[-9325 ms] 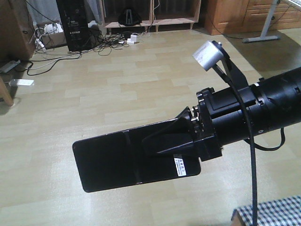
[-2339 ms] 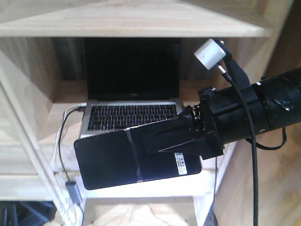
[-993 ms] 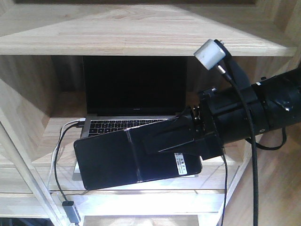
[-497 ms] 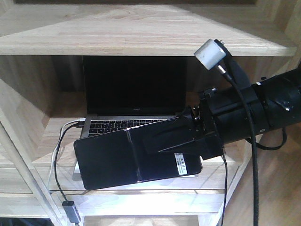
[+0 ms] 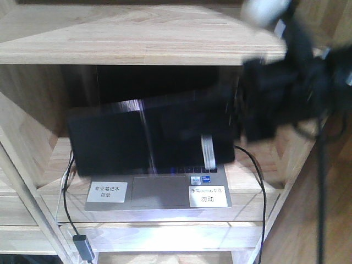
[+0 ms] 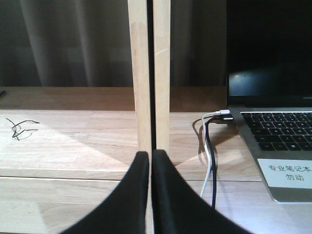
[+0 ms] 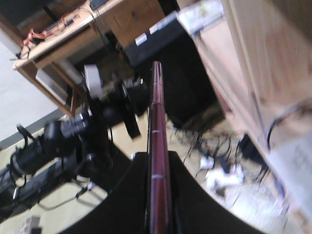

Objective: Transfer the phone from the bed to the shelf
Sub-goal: 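Raise the right gripper with the phone up to the upper shelf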

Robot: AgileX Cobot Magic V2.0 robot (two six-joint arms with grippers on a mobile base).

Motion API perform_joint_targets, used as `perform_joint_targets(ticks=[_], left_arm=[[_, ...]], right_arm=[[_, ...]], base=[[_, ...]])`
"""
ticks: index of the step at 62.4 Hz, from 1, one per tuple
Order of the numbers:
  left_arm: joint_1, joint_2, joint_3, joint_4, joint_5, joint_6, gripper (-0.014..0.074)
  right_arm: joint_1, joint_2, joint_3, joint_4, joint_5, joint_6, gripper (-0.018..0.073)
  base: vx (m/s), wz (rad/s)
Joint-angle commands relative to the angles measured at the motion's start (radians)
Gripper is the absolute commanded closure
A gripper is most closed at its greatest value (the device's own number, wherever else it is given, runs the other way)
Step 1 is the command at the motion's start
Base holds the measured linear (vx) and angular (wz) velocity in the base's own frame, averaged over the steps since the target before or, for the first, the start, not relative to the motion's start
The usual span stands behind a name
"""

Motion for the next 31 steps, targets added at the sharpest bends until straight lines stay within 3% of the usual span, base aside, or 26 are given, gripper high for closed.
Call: perform_joint_targets(ticks=[1,31], left_arm=[[0.000,-0.008,0.007,-0.009,-0.070,0.000,0.0595],[0.000,-0.008,0.007,-0.009,-0.070,0.000,0.0595]], right_arm=[[-0.007,-0.032,-0.121,0.099,0.039,0.007,0.0561],[-0.006,0.138,-0.521,0.095,-0.146,0.029,0.0561]], base=[[0.00,0.00],[0.00,0.00]])
